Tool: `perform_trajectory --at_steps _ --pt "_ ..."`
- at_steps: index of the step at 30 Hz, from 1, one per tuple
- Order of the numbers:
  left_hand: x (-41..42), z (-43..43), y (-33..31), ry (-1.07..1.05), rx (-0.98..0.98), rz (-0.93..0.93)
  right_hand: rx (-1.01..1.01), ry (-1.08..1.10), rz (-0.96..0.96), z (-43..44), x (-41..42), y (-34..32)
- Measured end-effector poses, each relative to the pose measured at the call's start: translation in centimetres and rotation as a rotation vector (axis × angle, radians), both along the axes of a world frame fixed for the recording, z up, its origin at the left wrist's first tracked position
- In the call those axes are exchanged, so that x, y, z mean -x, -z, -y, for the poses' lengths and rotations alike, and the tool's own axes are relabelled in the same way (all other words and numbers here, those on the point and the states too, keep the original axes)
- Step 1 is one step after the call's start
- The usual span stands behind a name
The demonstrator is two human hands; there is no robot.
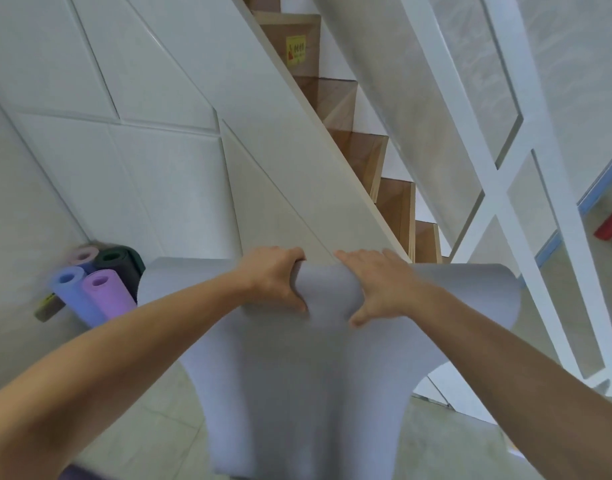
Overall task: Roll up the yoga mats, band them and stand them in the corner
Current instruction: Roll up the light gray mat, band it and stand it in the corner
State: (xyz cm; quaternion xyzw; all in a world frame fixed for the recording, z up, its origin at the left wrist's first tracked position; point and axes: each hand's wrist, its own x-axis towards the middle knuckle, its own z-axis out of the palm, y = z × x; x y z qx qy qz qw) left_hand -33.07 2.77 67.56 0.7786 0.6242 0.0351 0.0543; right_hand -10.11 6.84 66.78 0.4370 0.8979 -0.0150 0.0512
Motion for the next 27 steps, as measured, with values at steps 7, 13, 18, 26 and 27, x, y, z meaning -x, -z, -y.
perform_trajectory --at_steps 7,13,18,26,27 --pt "-0.9 2.3 2.3 0.288 -0.786 -0.241 0.675 0.061 -0.131 -1.2 0.4 -3.9" --pt "0.8 2.9 0.6 0.232 -0.345 -0.102 0.001 0.025 -0.05 1.6 0.5 0.7" --pt "2.7 -1.1 -4.4 -0.075 0.723 0.303 -0.906 -0.261 -0.445 4.9 2.1 7.4" --pt "2.2 0.5 0.1 0.023 0.289 0.118 0.049 -0.093 -0.053 2.9 0.4 2.7" --pt "1.9 0.8 0.2 0.1 0.067 -0.028 0.088 -0.063 -0.055 2.1 0.4 1.6"
